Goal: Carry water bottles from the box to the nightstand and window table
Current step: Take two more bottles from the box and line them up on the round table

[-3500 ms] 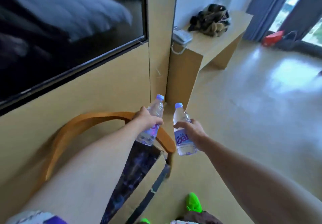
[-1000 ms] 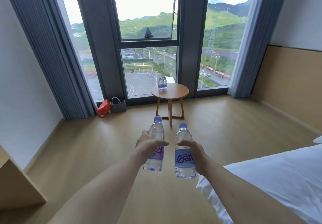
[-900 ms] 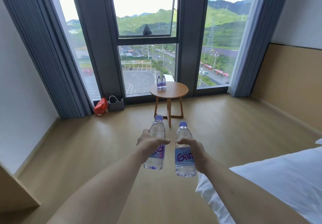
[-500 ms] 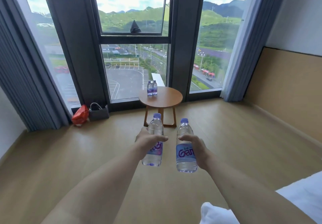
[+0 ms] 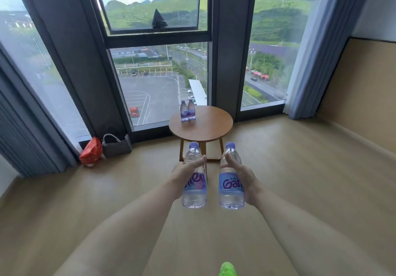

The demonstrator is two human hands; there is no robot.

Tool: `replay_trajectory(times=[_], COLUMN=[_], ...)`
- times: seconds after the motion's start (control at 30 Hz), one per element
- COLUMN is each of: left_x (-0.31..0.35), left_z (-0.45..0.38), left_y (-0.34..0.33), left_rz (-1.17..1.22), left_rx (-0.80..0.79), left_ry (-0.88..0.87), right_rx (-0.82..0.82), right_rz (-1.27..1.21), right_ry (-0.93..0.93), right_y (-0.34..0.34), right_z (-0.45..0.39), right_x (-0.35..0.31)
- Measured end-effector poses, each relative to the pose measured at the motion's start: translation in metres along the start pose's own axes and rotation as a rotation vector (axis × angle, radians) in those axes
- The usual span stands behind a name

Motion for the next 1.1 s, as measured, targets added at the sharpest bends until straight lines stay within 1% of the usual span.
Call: replay_trajectory(times=[0.1,0.2,0.33,0.43,0.57,0.73,0.83,0.97,1.03,1.1], left_x=[0.035,0.081,0.137,0.163,0.178,0.193,0.212,0.244,0.259,0.274], left_z=[-0.063,-0.120,-0.188,-0.237,-0.312,-0.428,-0.493,-0.562,-0.593,-0.625], left_y=[0.001,0.002,0.010,0.015,0.022,0.034,0.044,0.059,0.064,0.069], left_rz=[0.041,0.022,0.002,0.001,-0.031,-0.072,-0.146,-0.204,-0.201,-0.224], left_rx=[0.040,0.046,0.129,0.162,0.132,0.115,0.083,-0.006,-0.053,-0.053], left_ry=[0.028,0.036,-0.024,-0.026,0.025,0.005,-0.013,0.048,0.063,0.048], right_rx=[-0.058,-0.070,-0.095,-0.085,-0.072,0.032,0.086,0.175,0.232,0.244], right_rz=[-0.034,0.019,0.075,0.097,0.123,0.272,0.280,0.265,0.288,0.326], right_ry=[-0.028,-0.057,-0.046,-0.069,-0.091,-0.060,-0.064,-0.090,-0.065,-0.044], right_y=[-0.003,-0.006,-0.016,-0.023,-0.028,-0.028,-0.034,-0.043,-0.047,-0.050], right_z=[-0.072,-0.140,-0.221,-0.271,-0.340,-0.435,-0.491,-0.566,-0.600,-0.632], right_x=[-0.028,-0.062,-0.110,-0.134,-0.149,-0.164,-0.177,-0.189,-0.194,-0.200])
Point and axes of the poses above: each hand's wrist, its own z-axis away from the middle knuckle, its own y-axis out of the back of the hand, x = y × z, the point moved 5 cm from there along -z, towards the middle knuckle, and after that the axes turned 3 degrees about -z, right-handed, at the moved point
